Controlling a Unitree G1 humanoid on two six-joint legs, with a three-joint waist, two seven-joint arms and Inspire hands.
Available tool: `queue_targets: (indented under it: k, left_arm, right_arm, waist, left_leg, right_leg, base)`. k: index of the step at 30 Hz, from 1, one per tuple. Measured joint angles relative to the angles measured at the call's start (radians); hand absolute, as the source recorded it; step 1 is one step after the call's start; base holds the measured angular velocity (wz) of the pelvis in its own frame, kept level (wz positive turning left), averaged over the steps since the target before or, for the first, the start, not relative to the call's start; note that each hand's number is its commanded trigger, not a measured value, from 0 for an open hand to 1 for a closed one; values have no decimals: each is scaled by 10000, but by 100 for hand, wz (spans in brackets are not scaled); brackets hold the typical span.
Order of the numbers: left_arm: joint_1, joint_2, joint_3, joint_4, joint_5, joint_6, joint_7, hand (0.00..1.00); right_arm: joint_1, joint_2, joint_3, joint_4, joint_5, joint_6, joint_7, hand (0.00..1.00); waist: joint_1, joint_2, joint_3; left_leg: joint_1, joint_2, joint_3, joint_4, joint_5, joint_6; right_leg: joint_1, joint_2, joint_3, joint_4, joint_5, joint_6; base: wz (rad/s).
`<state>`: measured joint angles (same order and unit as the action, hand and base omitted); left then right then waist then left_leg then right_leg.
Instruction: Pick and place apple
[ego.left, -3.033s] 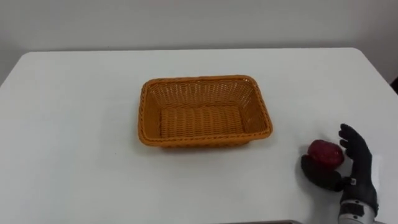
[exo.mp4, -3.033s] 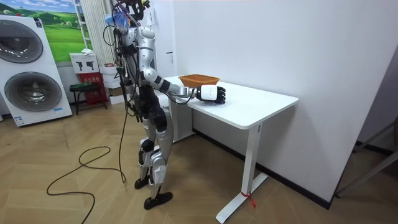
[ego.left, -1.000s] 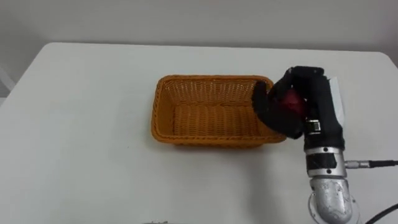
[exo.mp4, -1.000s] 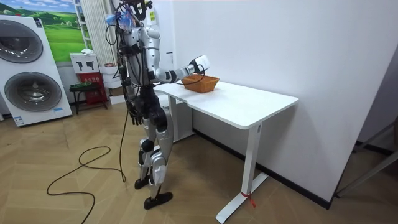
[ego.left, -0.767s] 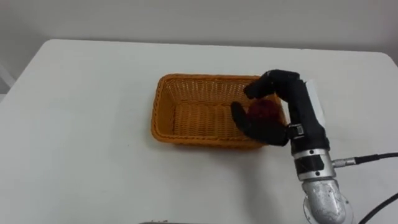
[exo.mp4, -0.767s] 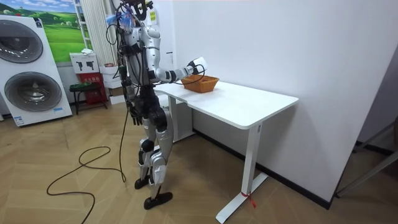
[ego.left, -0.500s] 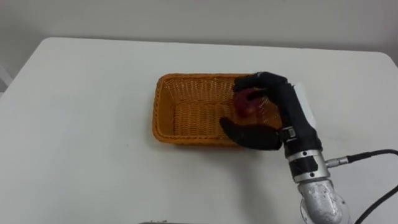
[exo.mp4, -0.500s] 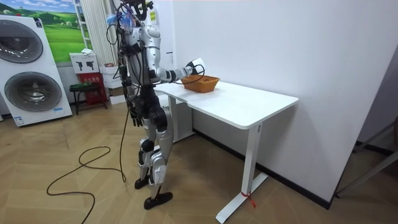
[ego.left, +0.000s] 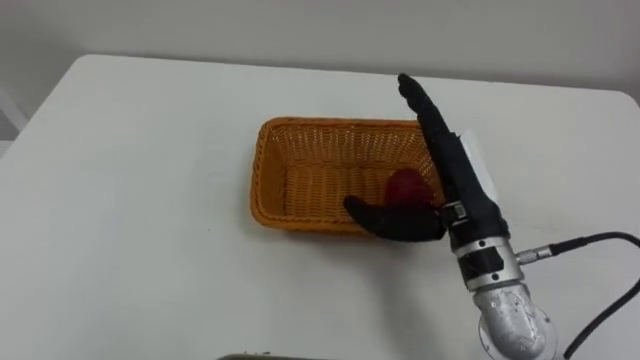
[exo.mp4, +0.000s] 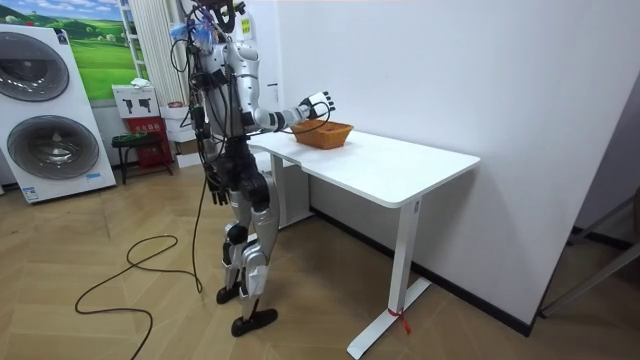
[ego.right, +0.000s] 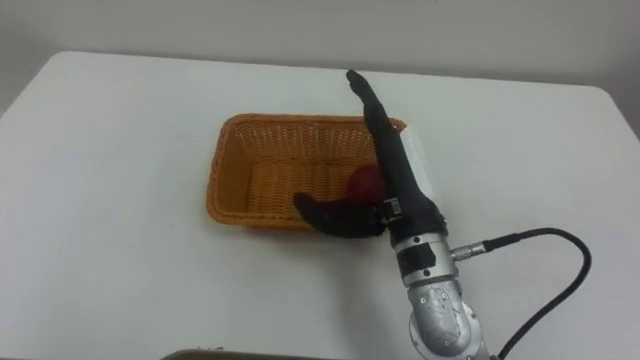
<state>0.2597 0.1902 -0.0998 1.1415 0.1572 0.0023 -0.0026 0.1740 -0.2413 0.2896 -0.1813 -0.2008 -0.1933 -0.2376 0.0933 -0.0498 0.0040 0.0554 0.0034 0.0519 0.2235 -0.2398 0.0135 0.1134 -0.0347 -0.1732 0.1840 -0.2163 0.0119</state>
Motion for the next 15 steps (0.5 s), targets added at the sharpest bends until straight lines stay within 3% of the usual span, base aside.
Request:
queue_targets:
  k: [6,10,15]
  left_arm:
    - [69,2,269,8,12,-2,-4,0]
    - [192,2,815,-4,8,-18,3,0]
    - [633,17,1538,-47,0,-13,170,0]
  right_arm:
    - [-157,2,-757,0,190,-1,-335,0]
    - [-153,-8,-1952,16,218,-22,-1415,0]
    - [-104,-127,-3729,662,1012,-156,-2988,0]
  waist:
    - [-123,-27,-19]
    - [-184,-10,-11]
    - [-752,-79,-46]
  left_leg:
    - [101,-14,-110,65,1,-1]
    - [240,-9,-107,48,1,-1]
    - [280,-29,-128,41,1,-1]
  right_leg:
    - [170,-12,-70,-7,0,0]
    - [327,-22,-236,-15,-1,1]
    - [452,-28,-283,-149,0,1]
  base:
    - [6]
    - [1]
    - [3]
